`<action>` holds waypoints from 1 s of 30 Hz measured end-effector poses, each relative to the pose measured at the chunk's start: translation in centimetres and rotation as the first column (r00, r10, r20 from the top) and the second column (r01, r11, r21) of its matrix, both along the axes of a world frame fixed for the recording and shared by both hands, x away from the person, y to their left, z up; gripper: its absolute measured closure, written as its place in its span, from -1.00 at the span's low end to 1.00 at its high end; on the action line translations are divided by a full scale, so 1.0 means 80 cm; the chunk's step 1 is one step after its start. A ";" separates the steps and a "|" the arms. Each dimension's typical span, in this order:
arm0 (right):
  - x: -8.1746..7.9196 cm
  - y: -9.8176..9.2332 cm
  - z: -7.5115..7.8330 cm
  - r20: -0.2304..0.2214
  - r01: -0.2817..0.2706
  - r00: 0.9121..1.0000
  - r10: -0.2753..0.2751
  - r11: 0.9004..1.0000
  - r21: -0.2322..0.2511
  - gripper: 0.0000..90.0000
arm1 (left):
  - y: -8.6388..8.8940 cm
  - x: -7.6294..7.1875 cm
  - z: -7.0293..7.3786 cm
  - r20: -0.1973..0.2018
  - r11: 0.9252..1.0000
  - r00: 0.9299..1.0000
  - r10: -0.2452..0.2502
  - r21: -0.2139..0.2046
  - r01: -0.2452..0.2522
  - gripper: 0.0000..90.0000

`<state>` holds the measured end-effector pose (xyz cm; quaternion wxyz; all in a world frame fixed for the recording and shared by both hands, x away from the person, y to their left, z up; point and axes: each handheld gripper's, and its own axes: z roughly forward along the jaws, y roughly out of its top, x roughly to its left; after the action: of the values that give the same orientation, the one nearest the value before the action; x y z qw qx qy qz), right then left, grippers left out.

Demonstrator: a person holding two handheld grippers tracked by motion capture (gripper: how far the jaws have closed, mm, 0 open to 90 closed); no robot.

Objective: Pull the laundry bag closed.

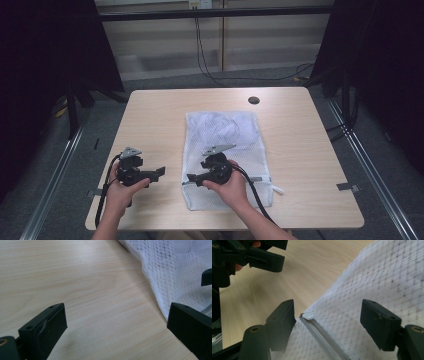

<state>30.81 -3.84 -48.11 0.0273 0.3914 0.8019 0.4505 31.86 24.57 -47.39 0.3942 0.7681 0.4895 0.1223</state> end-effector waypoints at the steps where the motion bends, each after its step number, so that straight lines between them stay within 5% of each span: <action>1: 0.000 0.000 0.000 -0.001 0.001 1.000 -0.001 1.000 0.001 -0.31 | 0.000 0.000 0.000 0.000 1.000 1.000 -0.001 0.000 0.001 -0.95; 9: -0.001 0.004 -0.002 -0.018 -0.006 1.000 0.006 1.000 0.021 0.00 | 0.000 0.000 -0.001 -0.005 1.000 1.000 0.000 0.009 0.000 -0.95; 13: -0.002 0.007 -0.003 -0.033 -0.008 0.999 0.009 1.000 0.026 0.04 | 0.001 0.000 -0.001 -0.005 1.000 1.000 0.000 0.002 0.000 -0.95; 15: -0.003 0.008 -0.004 -0.082 0.004 0.997 -0.001 1.000 0.028 0.05 | 0.001 0.001 -0.001 -0.002 1.000 1.000 0.002 0.002 -0.002 -0.95; 24: -0.001 0.015 -0.010 -0.103 0.018 0.995 -0.015 0.999 0.027 0.03 | 0.002 0.001 -0.001 -0.002 1.000 1.000 0.003 0.007 -0.003 -0.95; 30: -0.003 0.020 -0.014 -0.148 0.023 0.989 -0.016 0.999 0.044 0.23 | 0.002 0.001 -0.002 0.000 1.000 1.000 0.004 0.010 -0.004 -0.95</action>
<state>30.59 -2.25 -49.21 -0.0365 0.4321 0.7875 0.4381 31.90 24.72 -47.54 0.3901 0.7691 0.4903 0.1256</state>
